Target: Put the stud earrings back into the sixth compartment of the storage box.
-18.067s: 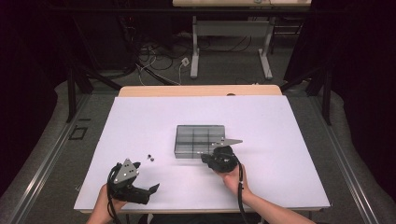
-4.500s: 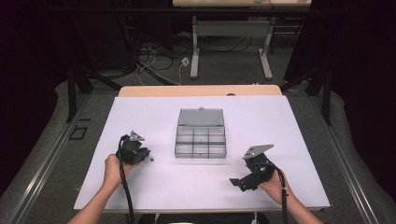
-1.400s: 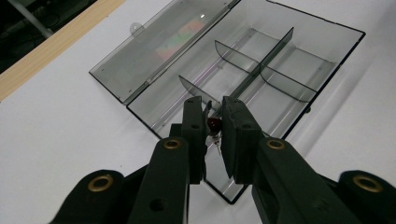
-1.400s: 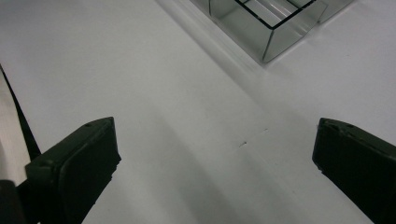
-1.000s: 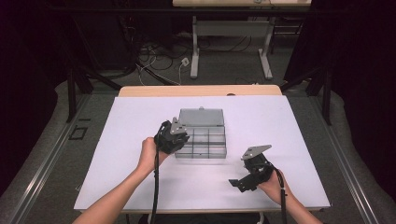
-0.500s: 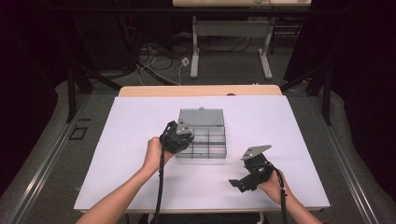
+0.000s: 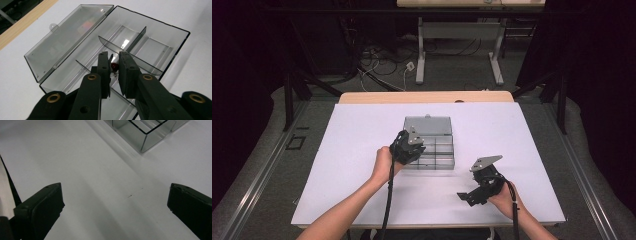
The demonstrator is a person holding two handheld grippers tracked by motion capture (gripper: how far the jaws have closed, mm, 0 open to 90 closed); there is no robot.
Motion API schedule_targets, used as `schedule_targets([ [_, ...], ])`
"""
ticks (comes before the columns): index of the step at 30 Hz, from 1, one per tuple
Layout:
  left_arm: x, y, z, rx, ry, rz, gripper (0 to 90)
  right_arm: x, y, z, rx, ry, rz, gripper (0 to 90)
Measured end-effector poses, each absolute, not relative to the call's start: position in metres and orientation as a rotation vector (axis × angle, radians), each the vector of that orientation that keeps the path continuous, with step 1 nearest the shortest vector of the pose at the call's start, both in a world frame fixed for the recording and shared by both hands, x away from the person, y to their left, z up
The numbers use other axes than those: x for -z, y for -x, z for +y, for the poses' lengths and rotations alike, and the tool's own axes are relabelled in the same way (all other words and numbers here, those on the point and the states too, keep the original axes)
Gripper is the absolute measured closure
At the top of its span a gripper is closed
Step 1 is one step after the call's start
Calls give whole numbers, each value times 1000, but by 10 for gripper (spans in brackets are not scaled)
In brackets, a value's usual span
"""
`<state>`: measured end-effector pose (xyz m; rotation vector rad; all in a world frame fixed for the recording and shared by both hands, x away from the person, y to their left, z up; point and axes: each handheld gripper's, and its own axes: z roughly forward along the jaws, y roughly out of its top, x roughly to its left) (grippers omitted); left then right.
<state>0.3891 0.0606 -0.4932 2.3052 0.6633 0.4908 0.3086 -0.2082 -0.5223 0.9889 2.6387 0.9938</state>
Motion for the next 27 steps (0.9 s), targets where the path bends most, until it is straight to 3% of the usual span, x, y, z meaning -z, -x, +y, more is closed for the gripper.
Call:
schedule_targets([
  [27,504,-393,33,-491,-2345,613,799,523,-310,-209,-992,-971,2644,3],
])
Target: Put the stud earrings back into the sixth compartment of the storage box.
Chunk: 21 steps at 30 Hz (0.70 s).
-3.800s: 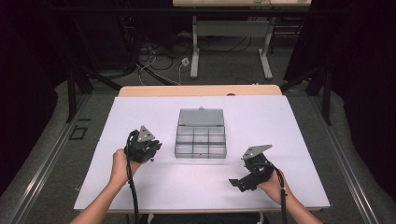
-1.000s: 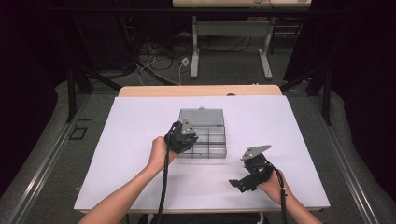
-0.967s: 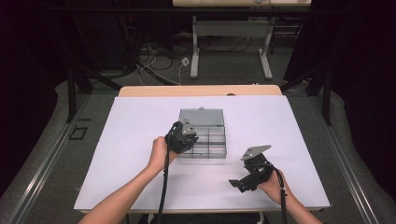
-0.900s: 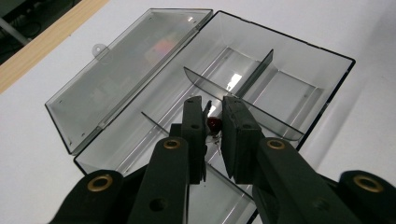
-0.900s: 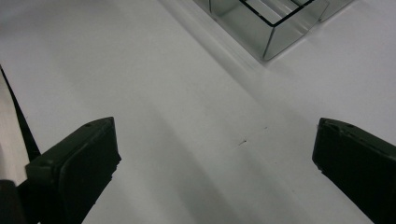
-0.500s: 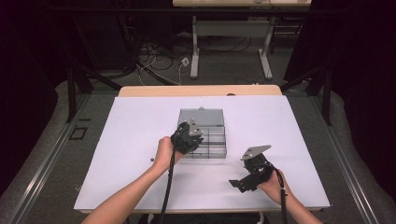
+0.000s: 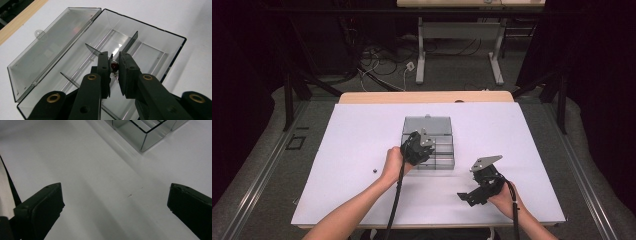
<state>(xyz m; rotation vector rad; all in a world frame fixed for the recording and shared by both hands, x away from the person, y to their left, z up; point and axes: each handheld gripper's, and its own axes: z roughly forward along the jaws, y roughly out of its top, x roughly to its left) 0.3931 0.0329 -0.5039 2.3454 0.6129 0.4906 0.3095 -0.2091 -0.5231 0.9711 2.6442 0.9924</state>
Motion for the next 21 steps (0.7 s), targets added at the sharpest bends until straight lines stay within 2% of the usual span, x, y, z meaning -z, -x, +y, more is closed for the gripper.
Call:
schedule_targets([
  [21,511,-395,16,-457,-2354,590,798,523,-309,-209,-989,-978,2647,3],
])
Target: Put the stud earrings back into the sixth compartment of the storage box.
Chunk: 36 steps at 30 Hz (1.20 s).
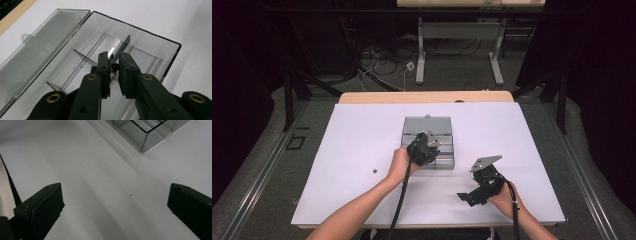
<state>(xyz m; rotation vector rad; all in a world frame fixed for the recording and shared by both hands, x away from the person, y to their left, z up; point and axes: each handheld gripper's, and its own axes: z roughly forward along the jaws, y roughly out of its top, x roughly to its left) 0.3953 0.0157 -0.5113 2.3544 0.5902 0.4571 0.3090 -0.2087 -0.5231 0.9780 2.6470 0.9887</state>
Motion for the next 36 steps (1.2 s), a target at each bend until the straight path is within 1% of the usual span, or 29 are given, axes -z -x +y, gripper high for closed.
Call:
schedule_targets([
  [18,520,-397,3,-410,-2337,597,796,523,-308,-208,-988,-977,2651,3],
  [22,521,-398,2,-398,-2327,603,783,523,-308,-208,-991,-978,2648,3],
  [25,521,-398,4,-384,-2318,616,740,523,-308,-208,-992,-975,2652,3],
  [30,518,-399,10,-364,-2290,643,699,523,-308,-208,-991,-980,2650,3],
  [31,517,-399,12,-366,-2290,645,678,523,-308,-208,-990,-981,2649,4],
  [33,515,-398,15,-366,-2299,658,571,523,-308,-208,-989,-981,2657,3],
  [35,513,-398,20,-362,-2279,669,536,522,-308,-208,-987,-980,2654,3],
  [36,511,-398,23,-364,-2277,681,499,523,-308,-208,-990,-979,2647,4],
])
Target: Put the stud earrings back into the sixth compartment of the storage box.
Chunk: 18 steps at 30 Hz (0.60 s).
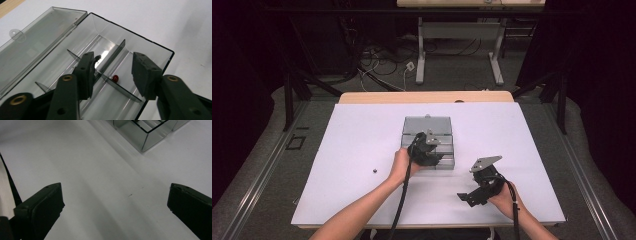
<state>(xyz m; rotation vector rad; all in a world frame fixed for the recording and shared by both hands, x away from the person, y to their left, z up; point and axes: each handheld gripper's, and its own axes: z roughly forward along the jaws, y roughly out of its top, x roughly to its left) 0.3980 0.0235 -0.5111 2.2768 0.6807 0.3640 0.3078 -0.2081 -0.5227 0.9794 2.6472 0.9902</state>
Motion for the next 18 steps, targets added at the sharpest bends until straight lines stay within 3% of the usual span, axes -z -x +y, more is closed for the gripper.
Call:
schedule_targets([
  [9,500,-389,55,-392,-2264,736,258,522,-307,-208,-986,-978,2650,3],
  [18,493,-372,89,-451,-2287,764,152,522,-307,-207,-989,-963,2639,4],
])
